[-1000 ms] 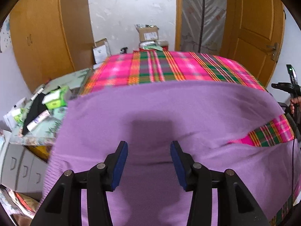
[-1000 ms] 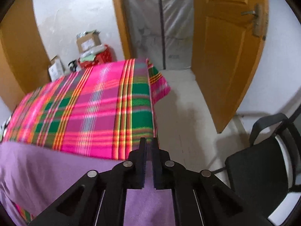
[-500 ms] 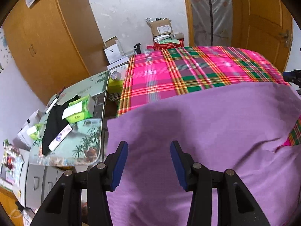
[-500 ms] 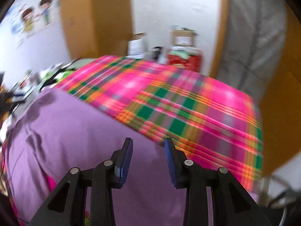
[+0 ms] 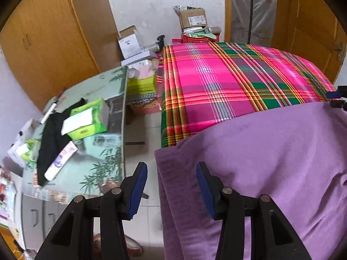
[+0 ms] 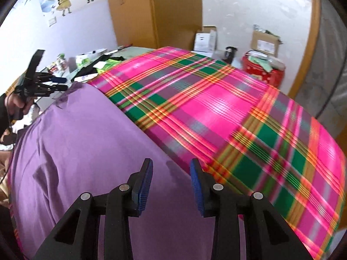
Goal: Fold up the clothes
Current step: 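Release the pant edge from the right gripper and move both grippers toward the pants' waistband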
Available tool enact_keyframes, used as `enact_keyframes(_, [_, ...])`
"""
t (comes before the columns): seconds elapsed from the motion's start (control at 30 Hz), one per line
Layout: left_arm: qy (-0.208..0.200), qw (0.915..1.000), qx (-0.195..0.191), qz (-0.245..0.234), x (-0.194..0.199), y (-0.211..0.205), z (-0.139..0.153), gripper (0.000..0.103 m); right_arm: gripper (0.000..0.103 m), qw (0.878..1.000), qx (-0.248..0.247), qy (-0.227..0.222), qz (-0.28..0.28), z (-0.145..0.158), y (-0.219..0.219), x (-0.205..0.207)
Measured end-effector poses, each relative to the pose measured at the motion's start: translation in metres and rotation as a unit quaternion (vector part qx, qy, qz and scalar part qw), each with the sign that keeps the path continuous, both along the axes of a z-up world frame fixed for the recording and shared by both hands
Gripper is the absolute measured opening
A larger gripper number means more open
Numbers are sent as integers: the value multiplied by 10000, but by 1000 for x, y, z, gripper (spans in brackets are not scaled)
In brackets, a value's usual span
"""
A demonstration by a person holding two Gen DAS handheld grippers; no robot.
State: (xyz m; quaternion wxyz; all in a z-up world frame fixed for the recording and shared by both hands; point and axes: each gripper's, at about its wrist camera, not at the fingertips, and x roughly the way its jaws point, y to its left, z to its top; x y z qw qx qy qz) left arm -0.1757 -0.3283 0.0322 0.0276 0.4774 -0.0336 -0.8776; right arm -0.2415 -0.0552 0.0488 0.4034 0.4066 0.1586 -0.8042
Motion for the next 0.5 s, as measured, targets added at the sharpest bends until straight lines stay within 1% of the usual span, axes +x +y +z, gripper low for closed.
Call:
enact_keyframes(0.17, [-56,9998,202,-70,-11,-5,-12,48,37,9998,-3,-88,205,-7,-22,-7])
enact_keyframes(0.3, [-26,9994,346,-65,-17,-11,-17,48,37,9991,41,-130,390,-13,-40,-12])
enact_keyframes(0.5, [11,9989,445,-151,-23,-17,-18,50,37,9977,236,-206,597,-24,-55,-14])
